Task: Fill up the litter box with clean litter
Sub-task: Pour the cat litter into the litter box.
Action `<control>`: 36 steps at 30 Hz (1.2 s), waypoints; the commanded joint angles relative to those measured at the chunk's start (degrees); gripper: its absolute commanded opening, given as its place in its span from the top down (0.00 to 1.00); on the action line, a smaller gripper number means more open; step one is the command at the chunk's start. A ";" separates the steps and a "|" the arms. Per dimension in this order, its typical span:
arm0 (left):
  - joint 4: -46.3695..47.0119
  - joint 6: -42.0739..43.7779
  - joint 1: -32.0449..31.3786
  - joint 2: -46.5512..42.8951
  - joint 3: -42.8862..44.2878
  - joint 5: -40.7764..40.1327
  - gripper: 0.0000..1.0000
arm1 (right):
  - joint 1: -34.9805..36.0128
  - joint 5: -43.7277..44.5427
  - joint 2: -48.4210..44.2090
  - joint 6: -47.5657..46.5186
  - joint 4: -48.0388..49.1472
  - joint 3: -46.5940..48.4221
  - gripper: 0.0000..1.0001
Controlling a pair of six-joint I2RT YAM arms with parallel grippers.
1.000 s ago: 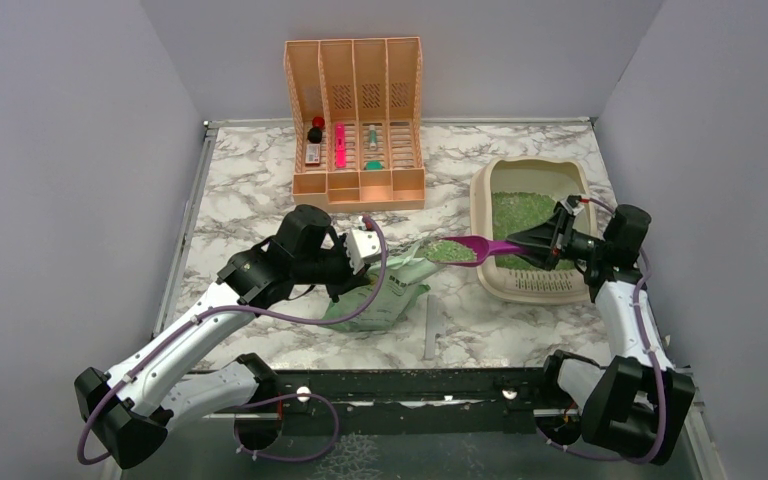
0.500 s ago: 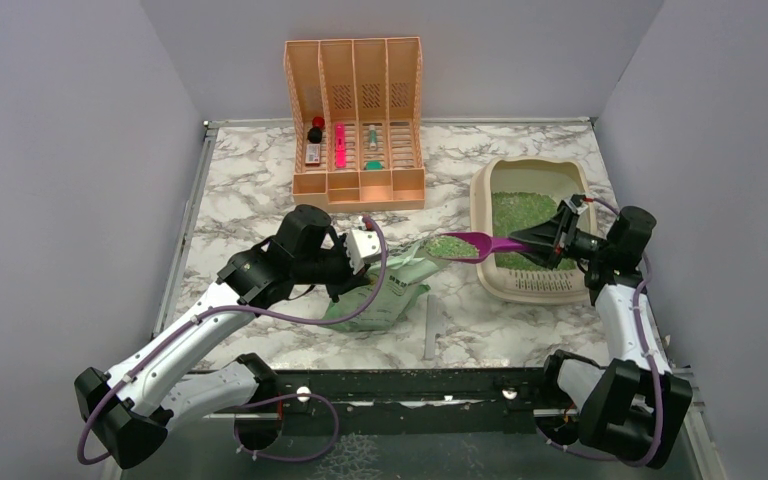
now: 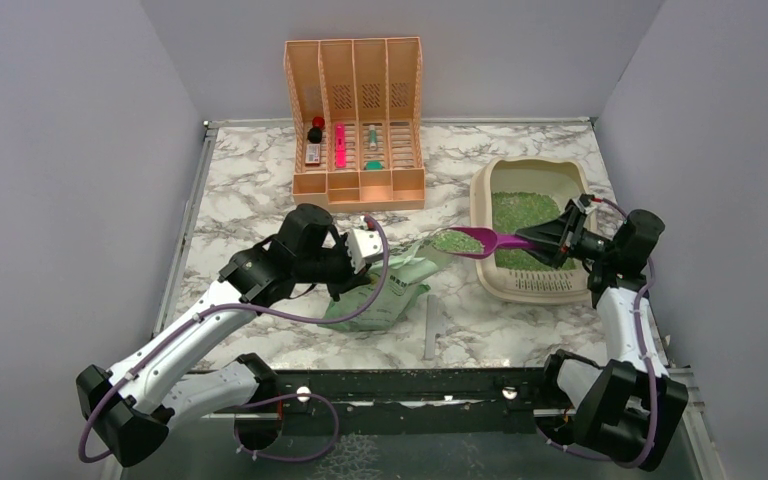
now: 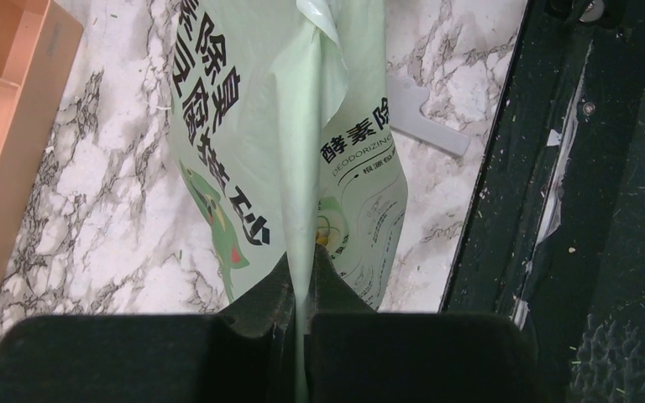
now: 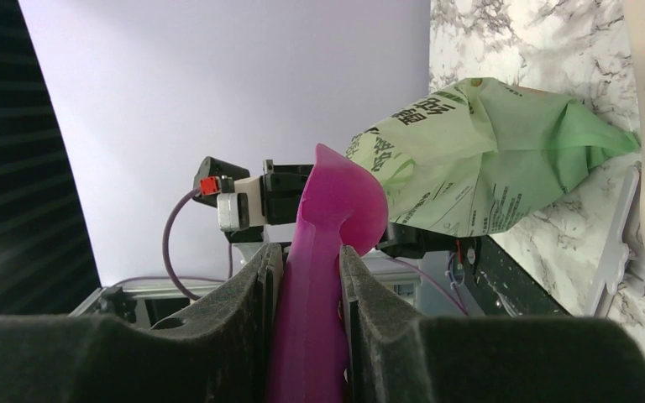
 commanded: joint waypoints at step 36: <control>6.07 2.85 -0.12 2.84 5.03 6.25 1.00 | -16.16 -2.12 18.02 0.70 15.07 7.29 0.99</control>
